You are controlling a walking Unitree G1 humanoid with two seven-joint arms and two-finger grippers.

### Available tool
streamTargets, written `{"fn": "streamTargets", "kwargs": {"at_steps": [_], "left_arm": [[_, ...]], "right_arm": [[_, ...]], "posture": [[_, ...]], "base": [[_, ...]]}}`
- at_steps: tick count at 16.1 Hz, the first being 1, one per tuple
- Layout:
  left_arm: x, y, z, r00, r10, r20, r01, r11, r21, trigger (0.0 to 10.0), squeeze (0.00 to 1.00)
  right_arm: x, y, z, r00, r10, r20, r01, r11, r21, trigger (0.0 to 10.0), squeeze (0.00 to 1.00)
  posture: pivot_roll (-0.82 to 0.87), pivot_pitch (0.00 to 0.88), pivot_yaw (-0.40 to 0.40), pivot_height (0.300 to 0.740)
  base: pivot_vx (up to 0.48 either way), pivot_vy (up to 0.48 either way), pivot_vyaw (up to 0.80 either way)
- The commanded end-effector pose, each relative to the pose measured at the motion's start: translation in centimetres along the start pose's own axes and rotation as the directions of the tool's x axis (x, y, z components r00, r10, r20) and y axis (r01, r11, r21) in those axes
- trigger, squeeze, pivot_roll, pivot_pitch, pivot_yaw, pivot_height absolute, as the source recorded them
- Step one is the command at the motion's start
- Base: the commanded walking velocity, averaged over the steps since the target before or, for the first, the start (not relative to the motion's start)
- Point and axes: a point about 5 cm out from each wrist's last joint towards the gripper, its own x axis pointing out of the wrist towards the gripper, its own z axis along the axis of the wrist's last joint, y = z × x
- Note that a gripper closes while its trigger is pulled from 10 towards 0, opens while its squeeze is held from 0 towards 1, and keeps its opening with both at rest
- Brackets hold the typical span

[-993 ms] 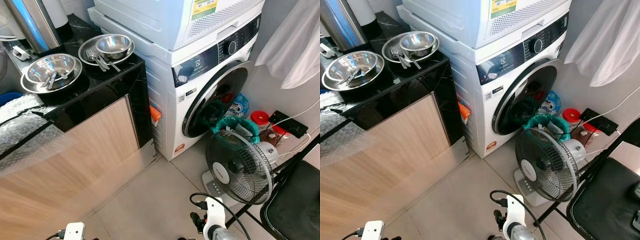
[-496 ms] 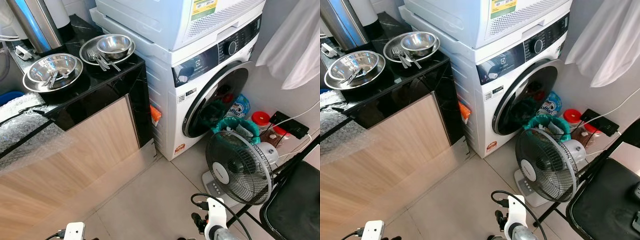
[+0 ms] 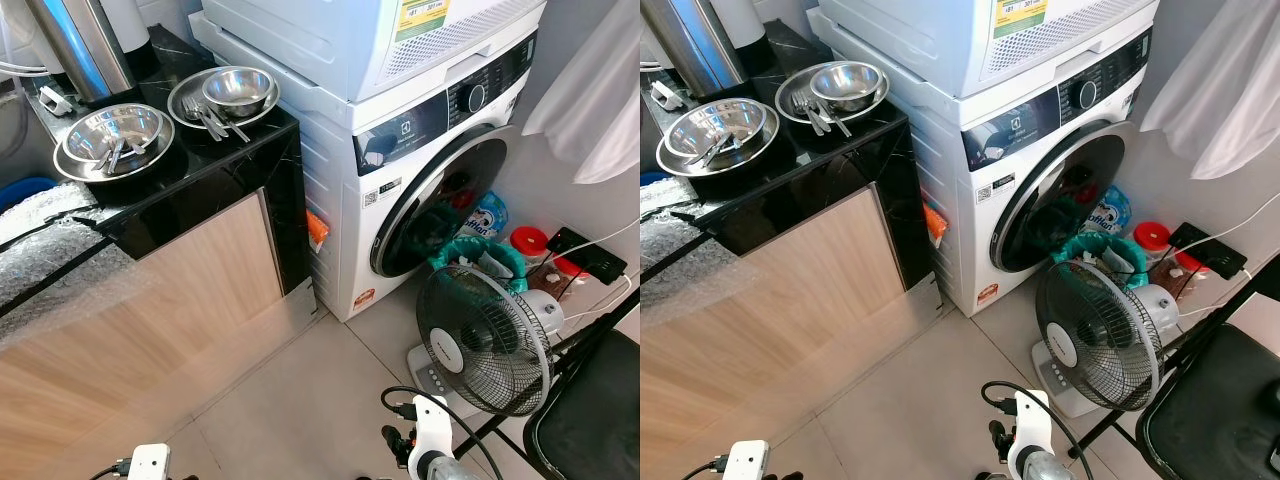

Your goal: Kitchen organization

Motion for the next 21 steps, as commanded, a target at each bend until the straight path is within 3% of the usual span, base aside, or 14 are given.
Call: {"fn": "streamTargets", "kwargs": {"at_steps": [1, 21], "left_arm": [[-0.39, 0.42, -0.95, 0.999, 0.013, -0.044, -0.012, 1.0, 0.007, 10.0, 0.0], [-0.4, 0.38, -0.98, 0.999, 0.006, -0.048, -0.005, 1.0, 0.021, 10.0, 0.0]], "right_arm": [[-0.11, 0.08, -0.66, 1.0, -0.001, -0.017, 0.001, 1.0, 0.015, 10.0, 0.0], [-0.13, 0.07, -0.69, 1.0, 0.002, -0.016, -0.001, 1.0, 0.015, 10.0, 0.0]], "posture": [[-0.01, 0.124, 0.069, 0.74], [-0.01, 0.121, 0.068, 0.74]], "base": [[0.0, 0.0, 0.0], [0.0, 0.0, 0.0]]}}
